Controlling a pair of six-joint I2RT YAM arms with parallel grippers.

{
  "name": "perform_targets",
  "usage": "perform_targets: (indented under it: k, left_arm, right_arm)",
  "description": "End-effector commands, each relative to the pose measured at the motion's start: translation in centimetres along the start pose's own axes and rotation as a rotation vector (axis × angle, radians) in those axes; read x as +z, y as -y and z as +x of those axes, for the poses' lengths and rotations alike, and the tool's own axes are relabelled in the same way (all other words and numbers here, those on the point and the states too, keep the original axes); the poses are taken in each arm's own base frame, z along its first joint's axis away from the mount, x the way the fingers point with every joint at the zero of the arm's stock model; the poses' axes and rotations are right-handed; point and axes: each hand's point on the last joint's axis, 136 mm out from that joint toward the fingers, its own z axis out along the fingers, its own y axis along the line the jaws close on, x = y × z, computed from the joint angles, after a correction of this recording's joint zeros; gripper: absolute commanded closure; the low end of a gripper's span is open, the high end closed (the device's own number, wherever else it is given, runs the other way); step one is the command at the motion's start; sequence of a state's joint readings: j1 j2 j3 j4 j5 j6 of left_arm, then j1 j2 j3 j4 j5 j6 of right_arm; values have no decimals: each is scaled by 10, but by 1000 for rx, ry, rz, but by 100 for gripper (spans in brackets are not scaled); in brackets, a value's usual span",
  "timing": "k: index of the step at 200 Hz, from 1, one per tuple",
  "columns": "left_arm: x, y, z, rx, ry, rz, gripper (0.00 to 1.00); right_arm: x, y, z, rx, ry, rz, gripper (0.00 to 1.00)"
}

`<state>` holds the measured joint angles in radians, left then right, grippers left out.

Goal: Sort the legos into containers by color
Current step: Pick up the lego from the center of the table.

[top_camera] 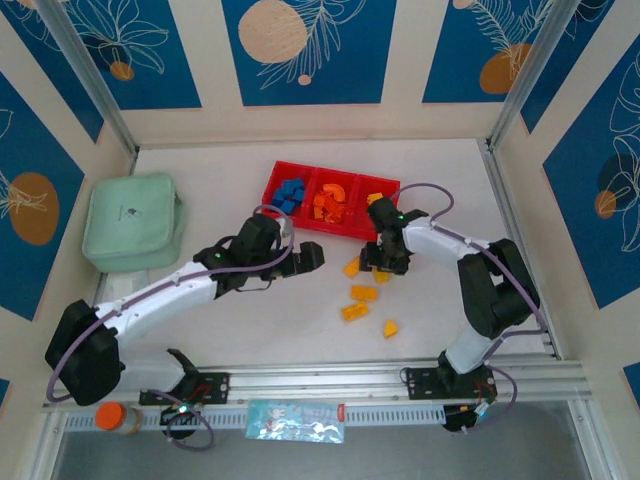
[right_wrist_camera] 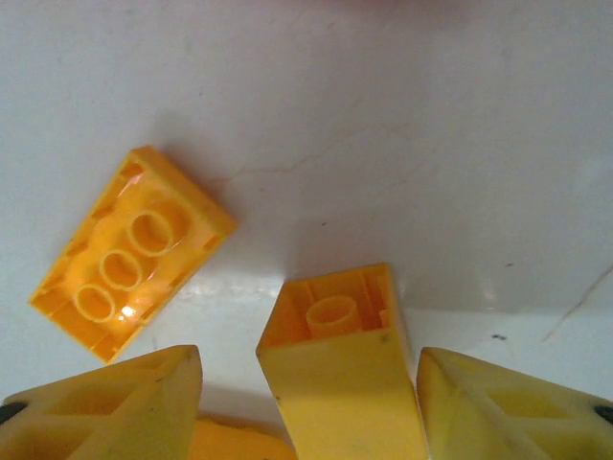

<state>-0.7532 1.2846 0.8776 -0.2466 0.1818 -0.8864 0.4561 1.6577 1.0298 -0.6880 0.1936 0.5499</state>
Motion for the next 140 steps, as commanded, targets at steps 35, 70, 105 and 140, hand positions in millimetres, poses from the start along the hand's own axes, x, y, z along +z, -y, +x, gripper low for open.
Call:
perform_targets:
  k: [35,70,105,140]
  left_arm:
    - [4,-5,4,-1,-1,-16,0]
    - [3,-7,5,5,-5,-25,1]
    - [2,-6,3,7,-1,-24,1]
    - [1,-2,0,31,0,-27,1]
  right_arm:
    - [10,6,12,-5,-42,77,53]
    - [7,6,6,-1,-34,64,60]
    - [-6,4,0,-8,-5,52,66]
    - [-29,0,-7,-10,33,26,67]
